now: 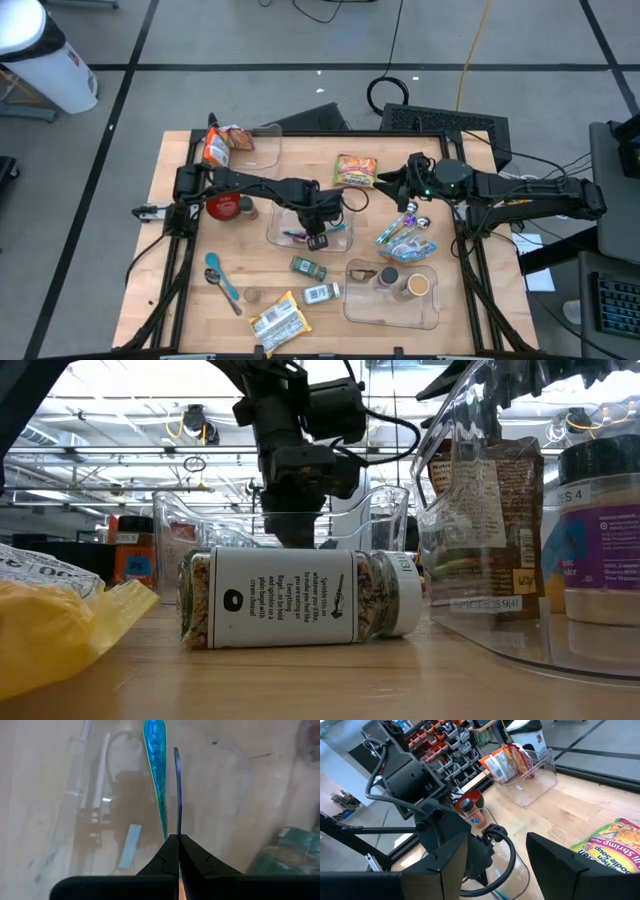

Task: Pick & Place Food Item
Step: Put the left blue spoon into the middle transparent bin

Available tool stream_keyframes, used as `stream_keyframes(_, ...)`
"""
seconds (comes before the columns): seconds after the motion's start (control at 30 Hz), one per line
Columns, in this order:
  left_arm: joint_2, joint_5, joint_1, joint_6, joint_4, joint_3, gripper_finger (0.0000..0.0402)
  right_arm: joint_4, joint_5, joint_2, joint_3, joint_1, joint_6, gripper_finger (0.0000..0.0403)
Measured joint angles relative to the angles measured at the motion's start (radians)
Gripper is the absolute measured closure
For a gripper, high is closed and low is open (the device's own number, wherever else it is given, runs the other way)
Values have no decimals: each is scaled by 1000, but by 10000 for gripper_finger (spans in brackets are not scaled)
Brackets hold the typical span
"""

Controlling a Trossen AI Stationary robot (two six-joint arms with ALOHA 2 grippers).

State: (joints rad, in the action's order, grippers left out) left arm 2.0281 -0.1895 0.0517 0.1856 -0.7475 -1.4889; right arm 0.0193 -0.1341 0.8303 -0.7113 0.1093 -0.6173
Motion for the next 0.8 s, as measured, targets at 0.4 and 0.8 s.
stream_keyframes(0.4, 0, 5, 0, 0, 38, 30, 400, 0, 0, 0, 0, 0, 0, 206)
stream_keyframes(0.8, 0, 6, 0, 7, 47, 30, 346, 0, 0, 0, 0, 0, 0, 206)
